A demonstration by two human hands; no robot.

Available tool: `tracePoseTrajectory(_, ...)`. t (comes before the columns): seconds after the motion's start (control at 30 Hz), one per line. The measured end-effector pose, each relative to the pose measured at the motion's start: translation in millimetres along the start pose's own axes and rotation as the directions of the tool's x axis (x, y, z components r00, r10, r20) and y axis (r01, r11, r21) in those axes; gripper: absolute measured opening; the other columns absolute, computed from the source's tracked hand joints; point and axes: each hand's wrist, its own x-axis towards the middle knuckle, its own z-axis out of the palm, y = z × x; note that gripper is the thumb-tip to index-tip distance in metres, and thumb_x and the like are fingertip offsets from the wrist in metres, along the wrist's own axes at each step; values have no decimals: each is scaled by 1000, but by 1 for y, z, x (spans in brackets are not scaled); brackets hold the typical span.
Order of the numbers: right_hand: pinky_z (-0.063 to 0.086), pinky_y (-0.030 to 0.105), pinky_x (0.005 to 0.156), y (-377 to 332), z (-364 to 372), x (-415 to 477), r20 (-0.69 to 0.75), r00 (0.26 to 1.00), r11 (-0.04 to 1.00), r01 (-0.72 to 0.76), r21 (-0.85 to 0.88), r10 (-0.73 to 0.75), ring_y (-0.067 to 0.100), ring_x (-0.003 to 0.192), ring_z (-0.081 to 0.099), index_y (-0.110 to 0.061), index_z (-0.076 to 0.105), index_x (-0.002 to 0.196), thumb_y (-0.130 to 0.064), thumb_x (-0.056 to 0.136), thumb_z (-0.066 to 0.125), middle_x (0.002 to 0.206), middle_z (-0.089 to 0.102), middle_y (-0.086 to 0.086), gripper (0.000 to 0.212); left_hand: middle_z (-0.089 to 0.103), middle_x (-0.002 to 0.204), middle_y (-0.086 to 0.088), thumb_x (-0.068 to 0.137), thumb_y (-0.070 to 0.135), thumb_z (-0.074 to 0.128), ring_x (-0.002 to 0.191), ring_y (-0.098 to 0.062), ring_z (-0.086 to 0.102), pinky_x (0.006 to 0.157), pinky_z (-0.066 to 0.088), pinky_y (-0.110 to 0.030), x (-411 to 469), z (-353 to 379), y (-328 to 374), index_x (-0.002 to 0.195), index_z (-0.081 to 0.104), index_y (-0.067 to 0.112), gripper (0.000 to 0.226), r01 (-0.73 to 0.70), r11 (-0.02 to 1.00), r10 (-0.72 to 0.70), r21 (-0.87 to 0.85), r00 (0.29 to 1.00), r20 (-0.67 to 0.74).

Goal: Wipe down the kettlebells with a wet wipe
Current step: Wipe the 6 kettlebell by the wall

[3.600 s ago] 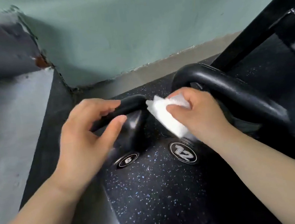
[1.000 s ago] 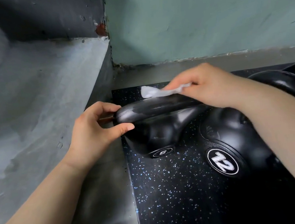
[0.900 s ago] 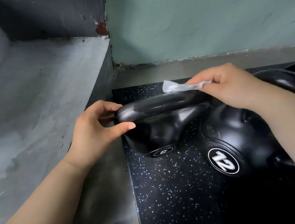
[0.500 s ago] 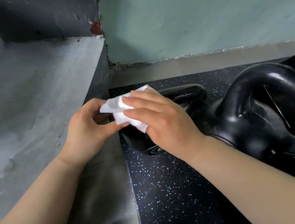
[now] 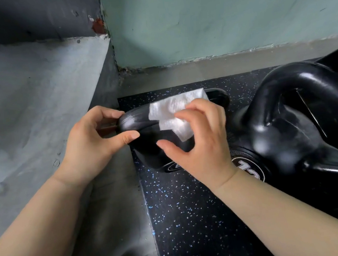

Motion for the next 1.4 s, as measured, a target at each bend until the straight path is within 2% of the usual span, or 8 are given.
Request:
tracePoseTrajectory(0.43, 43, 26, 69, -18, 22, -7, -16, 992, 991, 125, 57, -124, 19, 78, 43, -3, 68, 69, 2, 73, 53, 80, 64, 5, 16, 57, 64, 47, 58, 16, 82, 66, 22, 56, 66, 42, 4, -2, 1, 3, 74, 52, 36, 39, -25, 998, 26, 49, 1000, -11)
tracePoseTrajectory(0.6, 39, 16, 69, -10, 12, -5, -110, 981, 982, -147, 120, 161, 16, 75, 47, 1, 64, 74, 3, 74, 48, 78, 59, 10, 16, 59, 69, 46, 45, 36, 83, 69, 21, 57, 70, 44, 1, -2, 4, 3, 73, 52, 37, 43, -13, 1000, 12, -17, 999, -37)
tracePoseTrajectory(0.73, 42, 8, 72, -26, 18, -6, -212, 700, 707, -556, 437, 682, -1, 75, 50, -19, 55, 75, -1, 77, 51, 82, 49, -4, 18, 59, 68, 45, 47, 35, 74, 67, 19, 57, 67, 42, 1, -4, 6, 2, 73, 52, 37, 35, -3, 999, 0, -46, 998, -57)
tracePoseTrajectory(0.87, 43, 9, 73, -42, 31, 11, -155, 400, 392, -624, 675, 903, -1, 70, 49, -28, 45, 67, 7, 79, 48, 81, 51, -1, 37, 62, 70, 41, 46, 31, 83, 69, 16, 60, 68, 45, -1, -2, 5, -3, 69, 56, 41, 37, -6, 997, 3, -75, 999, -38)
tracePoseTrajectory(1.03, 43, 11, 69, -76, 45, -5, -36, 546, 441, -635, 635, 837, 2, 70, 52, -26, 49, 65, -6, 74, 53, 80, 53, 2, 23, 63, 71, 39, 44, 28, 84, 70, 14, 61, 69, 46, -3, -2, 4, -3, 73, 54, 38, 42, -12, 997, 9, -78, 999, -35)
tracePoseTrajectory(1.17, 43, 6, 67, -57, 32, 8, -112, 406, 363, -620, 695, 907, -6, 65, 52, -28, 48, 64, 0, 78, 57, 75, 53, 0, 33, 60, 67, 43, 48, 29, 70, 68, 19, 58, 65, 42, 1, -4, 6, 3, 74, 52, 34, 31, -4, 997, 1, -76, 999, -41)
tracePoseTrajectory(1.37, 55, 21, 77, -69, 20, 19, 289, 234, -156, -460, 874, 928, 0, 55, 51, -15, 70, 70, -14, 88, 44, 52, 53, -15, 31, 66, 72, 34, 46, 35, 78, 72, 15, 61, 73, 47, -3, -4, 3, 0, 69, 55, 43, 34, 6, 998, -8, -65, 1000, -30)
tracePoseTrajectory(1.4, 52, 25, 80, -72, 18, 21, 332, 209, -209, -457, 865, 920, 11, 90, 33, -16, 66, 76, -18, 89, 44, 87, 39, 7, 25, 66, 72, 29, 46, 36, 76, 71, 16, 60, 73, 47, -3, -4, 3, 0, 71, 55, 42, 33, 5, 998, -7, -63, 999, -31)
